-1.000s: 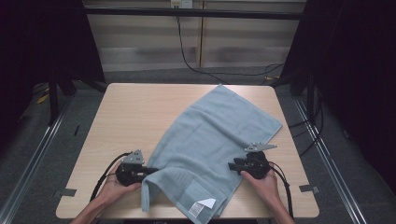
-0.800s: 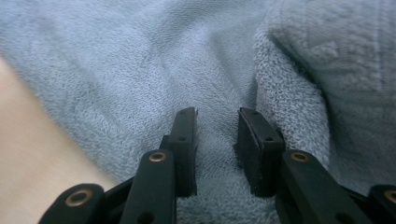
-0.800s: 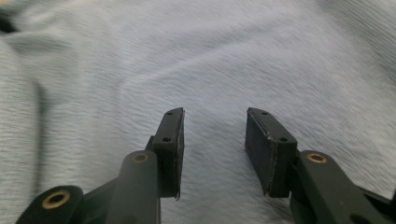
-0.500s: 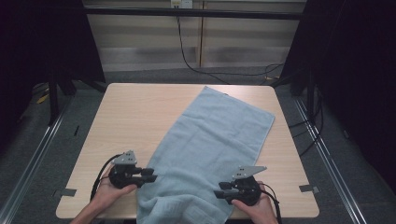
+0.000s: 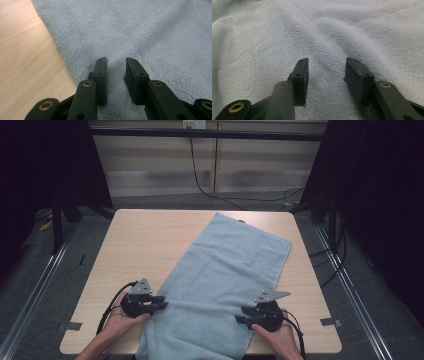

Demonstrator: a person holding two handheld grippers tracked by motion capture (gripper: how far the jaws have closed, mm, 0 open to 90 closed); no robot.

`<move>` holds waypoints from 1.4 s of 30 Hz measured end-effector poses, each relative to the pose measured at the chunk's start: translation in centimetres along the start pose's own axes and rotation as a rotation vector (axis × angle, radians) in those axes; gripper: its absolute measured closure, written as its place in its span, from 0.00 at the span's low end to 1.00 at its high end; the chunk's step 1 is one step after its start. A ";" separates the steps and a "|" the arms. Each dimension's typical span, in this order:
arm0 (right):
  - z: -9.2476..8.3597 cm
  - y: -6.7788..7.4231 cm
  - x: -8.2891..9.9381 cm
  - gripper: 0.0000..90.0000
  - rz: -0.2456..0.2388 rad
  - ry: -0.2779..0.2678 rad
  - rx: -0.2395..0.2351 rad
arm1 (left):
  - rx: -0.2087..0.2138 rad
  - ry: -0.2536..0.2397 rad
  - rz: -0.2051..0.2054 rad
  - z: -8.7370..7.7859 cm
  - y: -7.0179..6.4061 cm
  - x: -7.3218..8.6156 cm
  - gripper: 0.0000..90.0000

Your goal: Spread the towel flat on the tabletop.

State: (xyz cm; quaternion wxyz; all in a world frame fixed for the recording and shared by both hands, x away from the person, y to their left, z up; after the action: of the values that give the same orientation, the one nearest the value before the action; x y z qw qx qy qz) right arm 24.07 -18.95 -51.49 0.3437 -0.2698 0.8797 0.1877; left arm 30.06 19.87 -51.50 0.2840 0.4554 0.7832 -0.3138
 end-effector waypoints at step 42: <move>3.1 -4.8 -6.0 0.58 0.069 -0.074 0.115 | -0.125 -0.006 -0.113 4.2 7.4 -6.4 0.76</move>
State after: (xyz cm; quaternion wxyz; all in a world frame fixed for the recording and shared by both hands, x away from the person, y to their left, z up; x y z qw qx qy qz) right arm 32.22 -19.00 -50.13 0.3843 -0.2120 0.8845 0.1583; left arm 40.01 16.16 -51.19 0.2958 0.3910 0.8250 -0.2812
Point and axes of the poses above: each handheld gripper's, and its own axes: z roughly forward along the jaws, x roughly out of its underside, y roughly to its left, the point moved 2 cm from there along z, roughly forward along the jaws, and after that the axes turned 9 degrees about x, right-handed, at the moved point
